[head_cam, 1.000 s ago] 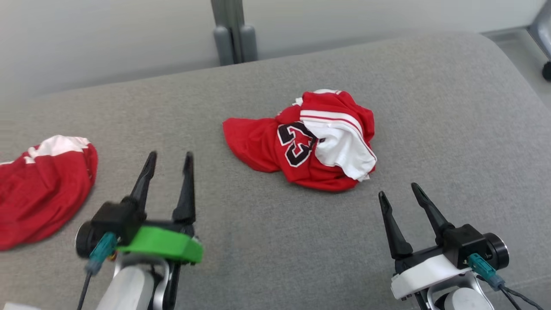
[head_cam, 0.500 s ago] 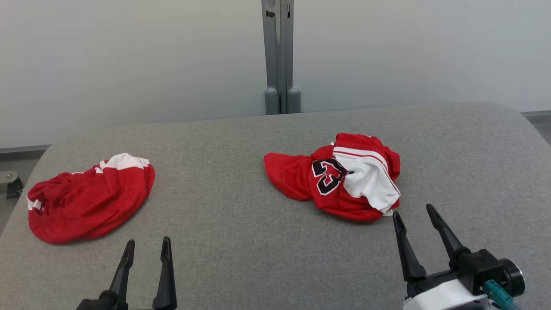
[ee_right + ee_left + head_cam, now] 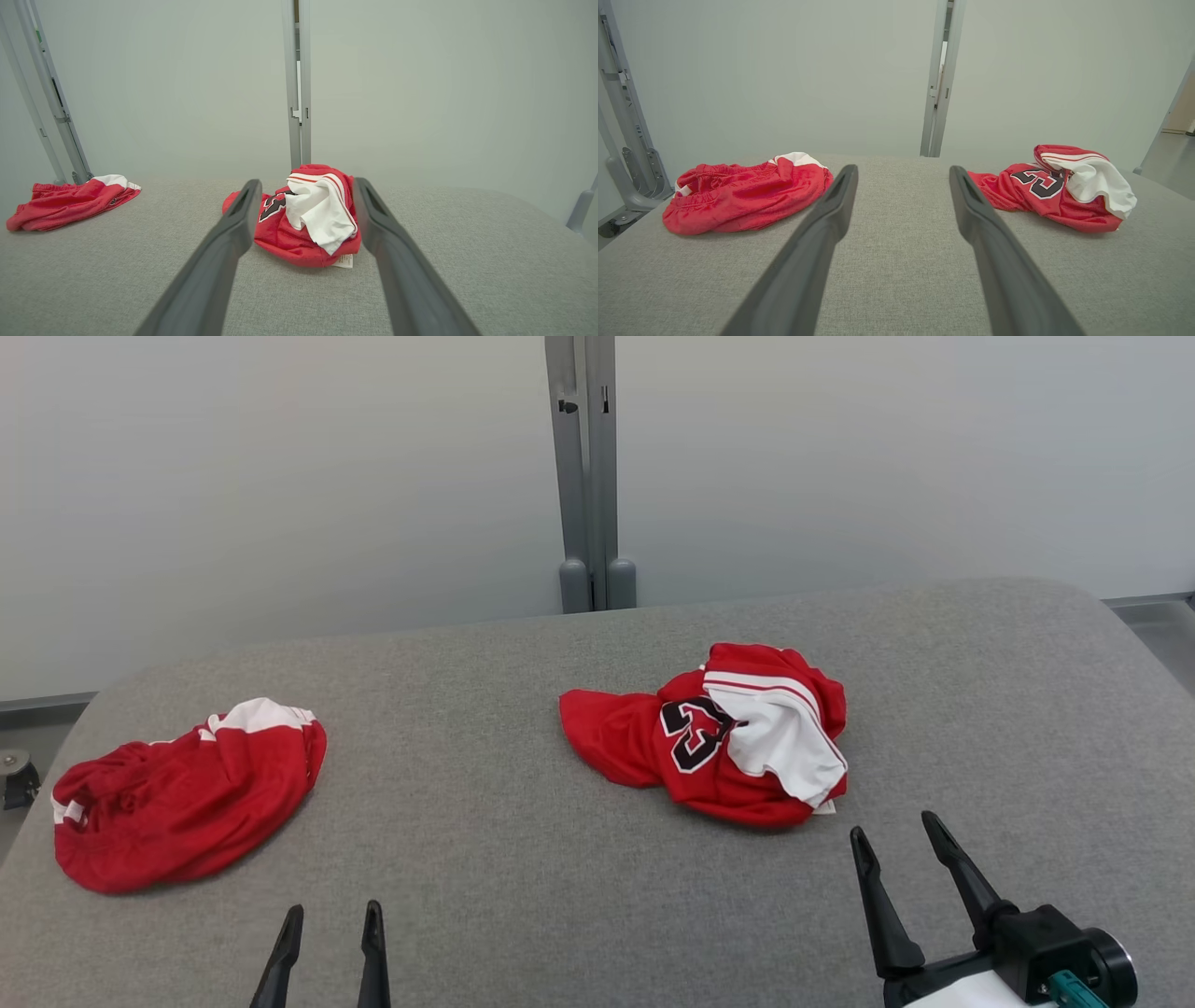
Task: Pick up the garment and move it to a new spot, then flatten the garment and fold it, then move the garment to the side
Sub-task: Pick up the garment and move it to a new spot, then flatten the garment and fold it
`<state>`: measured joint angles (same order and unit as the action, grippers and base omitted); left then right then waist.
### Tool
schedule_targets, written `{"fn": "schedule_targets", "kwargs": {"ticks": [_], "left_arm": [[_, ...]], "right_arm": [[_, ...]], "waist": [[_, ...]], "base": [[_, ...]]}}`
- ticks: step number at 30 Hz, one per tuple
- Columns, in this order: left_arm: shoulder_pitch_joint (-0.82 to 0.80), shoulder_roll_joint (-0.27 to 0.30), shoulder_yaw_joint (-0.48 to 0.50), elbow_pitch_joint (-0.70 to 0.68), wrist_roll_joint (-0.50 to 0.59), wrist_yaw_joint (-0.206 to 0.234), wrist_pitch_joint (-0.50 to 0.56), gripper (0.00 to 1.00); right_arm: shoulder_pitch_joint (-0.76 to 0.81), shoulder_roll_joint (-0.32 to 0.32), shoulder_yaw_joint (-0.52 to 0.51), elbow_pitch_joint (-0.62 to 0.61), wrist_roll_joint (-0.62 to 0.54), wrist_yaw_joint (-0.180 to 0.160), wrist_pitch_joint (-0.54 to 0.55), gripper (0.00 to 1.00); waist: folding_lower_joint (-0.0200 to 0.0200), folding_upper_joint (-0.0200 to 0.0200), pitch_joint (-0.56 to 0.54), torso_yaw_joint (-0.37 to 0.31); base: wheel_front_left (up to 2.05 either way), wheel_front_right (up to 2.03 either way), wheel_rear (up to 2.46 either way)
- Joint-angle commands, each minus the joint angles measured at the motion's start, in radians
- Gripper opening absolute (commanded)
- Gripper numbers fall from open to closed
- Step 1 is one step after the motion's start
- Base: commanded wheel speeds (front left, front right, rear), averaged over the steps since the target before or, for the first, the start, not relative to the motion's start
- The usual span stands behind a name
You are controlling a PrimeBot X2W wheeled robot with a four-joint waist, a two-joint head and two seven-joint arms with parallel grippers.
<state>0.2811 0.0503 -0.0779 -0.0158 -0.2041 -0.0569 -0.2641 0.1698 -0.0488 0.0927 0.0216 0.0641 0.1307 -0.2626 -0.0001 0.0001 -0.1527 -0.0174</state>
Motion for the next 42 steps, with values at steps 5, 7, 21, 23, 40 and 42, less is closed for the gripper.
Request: {"fn": "schedule_targets", "kwargs": {"ticks": [5,7,21,23,40,42], "left_arm": [[-0.014,0.000,-0.003,0.018,0.003,0.010,-0.001,1.00],[-0.016,0.000,-0.005,0.024,0.001,0.013,-0.001,1.00],[-0.031,0.000,-0.028,0.038,-0.019,0.025,0.000,1.00],[-0.034,0.000,-0.030,0.037,-0.020,0.030,-0.001,1.00],[-0.075,0.000,-0.079,0.053,-0.043,0.047,0.000,1.00],[-0.104,0.001,-0.100,0.081,-0.049,0.039,0.000,1.00]], "right_arm": [[-0.006,-0.002,0.001,0.004,0.019,0.000,-0.003,1.00],[-0.006,-0.002,0.001,0.003,0.025,0.000,-0.003,1.00],[-0.011,-0.002,0.017,-0.006,0.044,0.000,-0.003,1.00],[-0.012,-0.002,0.016,-0.005,0.045,0.000,-0.003,1.00],[-0.030,-0.002,0.002,-0.011,0.026,0.000,-0.003,1.00],[-0.037,-0.002,-0.005,-0.020,0.029,0.000,-0.003,1.00]], "waist": [[0.0001,-0.0001,-0.001,0.000],[0.0001,-0.0001,-0.003,0.000],[0.0001,-0.0001,0.000,0.001],[0.0001,-0.0001,0.001,0.001],[0.0001,-0.0001,0.038,-0.013],[0.0001,-0.0001,0.056,-0.028]], "base": [[0.00,0.00,0.00],[0.00,0.00,0.00],[0.00,0.00,0.00],[0.00,0.00,0.00],[0.00,0.00,0.00],[0.00,0.00,0.00]]}}
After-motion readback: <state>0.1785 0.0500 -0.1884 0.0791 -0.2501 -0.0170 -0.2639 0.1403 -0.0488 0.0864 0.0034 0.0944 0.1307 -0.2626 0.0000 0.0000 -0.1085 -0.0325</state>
